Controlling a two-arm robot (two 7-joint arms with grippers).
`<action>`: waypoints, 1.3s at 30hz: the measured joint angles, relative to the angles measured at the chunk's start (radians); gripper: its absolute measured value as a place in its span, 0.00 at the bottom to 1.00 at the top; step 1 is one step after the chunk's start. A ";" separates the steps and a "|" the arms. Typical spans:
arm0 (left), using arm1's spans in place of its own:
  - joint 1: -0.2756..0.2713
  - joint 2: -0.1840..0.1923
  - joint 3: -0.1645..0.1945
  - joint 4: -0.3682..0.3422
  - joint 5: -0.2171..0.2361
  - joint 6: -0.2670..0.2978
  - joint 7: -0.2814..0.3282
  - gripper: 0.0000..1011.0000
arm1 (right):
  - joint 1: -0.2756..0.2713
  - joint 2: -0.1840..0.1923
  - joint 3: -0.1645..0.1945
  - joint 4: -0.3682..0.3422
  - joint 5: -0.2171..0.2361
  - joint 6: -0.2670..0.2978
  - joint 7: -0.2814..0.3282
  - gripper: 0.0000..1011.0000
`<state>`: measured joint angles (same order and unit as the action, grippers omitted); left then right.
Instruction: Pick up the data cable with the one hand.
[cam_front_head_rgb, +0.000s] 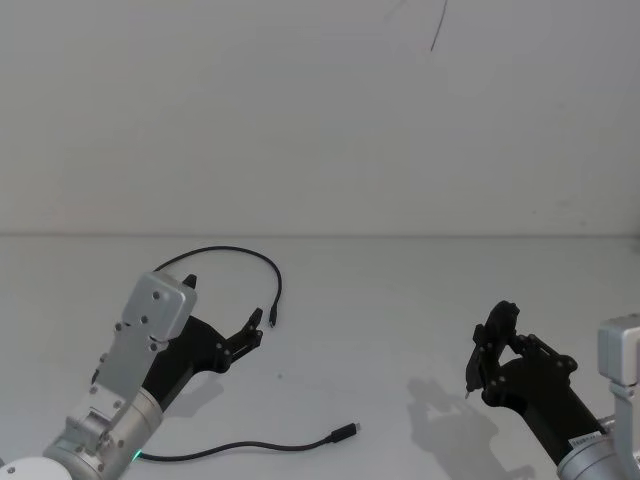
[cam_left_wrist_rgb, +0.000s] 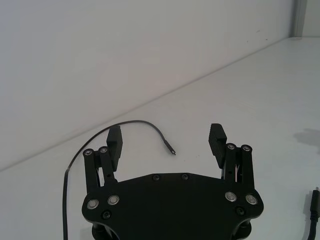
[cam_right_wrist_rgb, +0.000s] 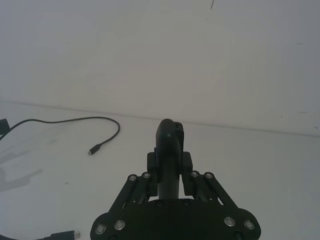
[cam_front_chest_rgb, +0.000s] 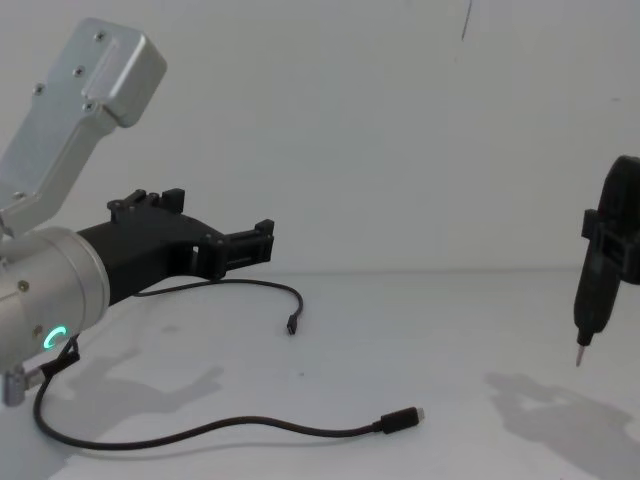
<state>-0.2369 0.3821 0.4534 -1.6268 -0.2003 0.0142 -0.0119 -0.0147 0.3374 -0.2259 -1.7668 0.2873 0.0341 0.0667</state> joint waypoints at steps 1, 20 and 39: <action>0.000 0.000 0.000 0.000 0.000 0.000 0.000 0.99 | 0.000 0.000 0.000 0.000 0.000 0.000 0.000 0.26; 0.000 0.000 0.001 0.000 0.000 0.000 0.001 0.99 | 0.000 0.000 0.000 0.000 0.000 0.000 0.000 0.26; -0.004 0.008 -0.004 0.001 -0.017 0.012 -0.029 0.99 | 0.000 0.000 0.000 0.000 0.000 0.000 0.000 0.26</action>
<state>-0.2411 0.3900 0.4489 -1.6258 -0.2173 0.0258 -0.0408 -0.0146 0.3375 -0.2259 -1.7668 0.2874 0.0340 0.0668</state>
